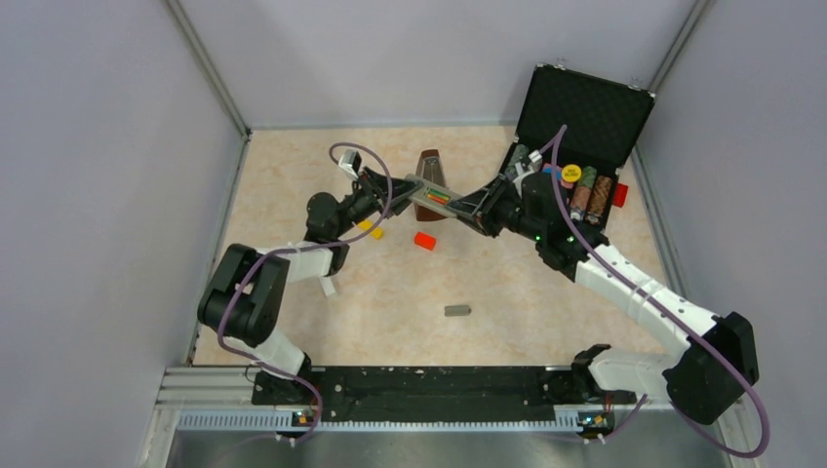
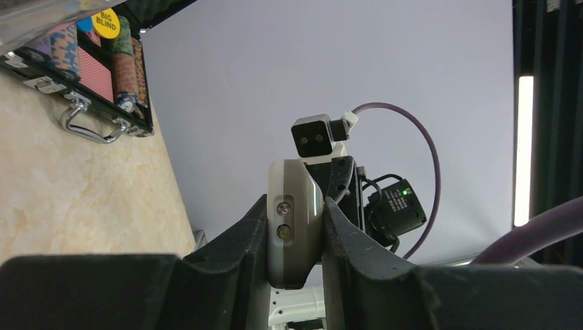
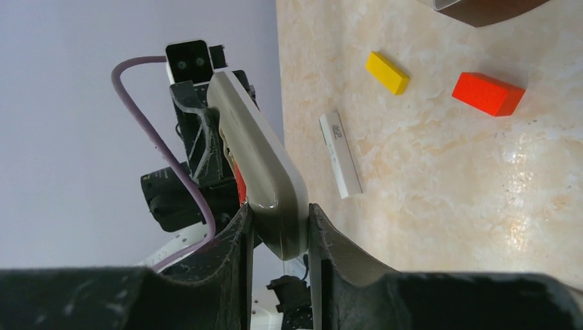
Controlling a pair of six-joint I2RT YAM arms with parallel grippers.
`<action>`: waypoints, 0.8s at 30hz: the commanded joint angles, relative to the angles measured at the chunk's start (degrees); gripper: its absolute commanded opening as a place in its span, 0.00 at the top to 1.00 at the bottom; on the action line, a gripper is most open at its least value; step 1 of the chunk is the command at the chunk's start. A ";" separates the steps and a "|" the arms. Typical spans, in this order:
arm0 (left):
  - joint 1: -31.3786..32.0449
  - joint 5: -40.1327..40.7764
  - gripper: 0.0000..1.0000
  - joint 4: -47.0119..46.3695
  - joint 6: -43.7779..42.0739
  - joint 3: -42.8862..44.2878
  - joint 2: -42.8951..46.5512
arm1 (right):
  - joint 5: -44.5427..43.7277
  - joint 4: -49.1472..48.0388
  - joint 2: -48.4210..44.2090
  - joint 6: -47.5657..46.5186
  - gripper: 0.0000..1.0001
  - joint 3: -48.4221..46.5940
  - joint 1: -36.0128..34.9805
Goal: Load the batteries into the remote control
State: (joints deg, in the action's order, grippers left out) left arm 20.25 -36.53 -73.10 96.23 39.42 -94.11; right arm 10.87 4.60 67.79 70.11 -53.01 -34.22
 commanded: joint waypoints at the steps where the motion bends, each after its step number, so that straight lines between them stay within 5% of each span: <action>1: 1.90 -5.73 1.00 -1.05 -9.69 3.95 9.67 | -0.71 8.89 3.16 0.29 0.80 0.21 -0.07; 10: 1.89 -6.75 1.00 12.60 -22.70 5.13 16.06 | -0.78 11.82 4.23 0.67 0.72 -1.12 -0.11; 24: 2.32 -15.23 1.00 13.69 -37.51 6.45 20.05 | -0.55 16.62 6.88 -3.58 0.68 -5.72 -0.05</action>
State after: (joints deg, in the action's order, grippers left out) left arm 19.99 -41.60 -49.60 60.95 41.45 -79.18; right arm 14.31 15.99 71.61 68.49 -57.54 -34.37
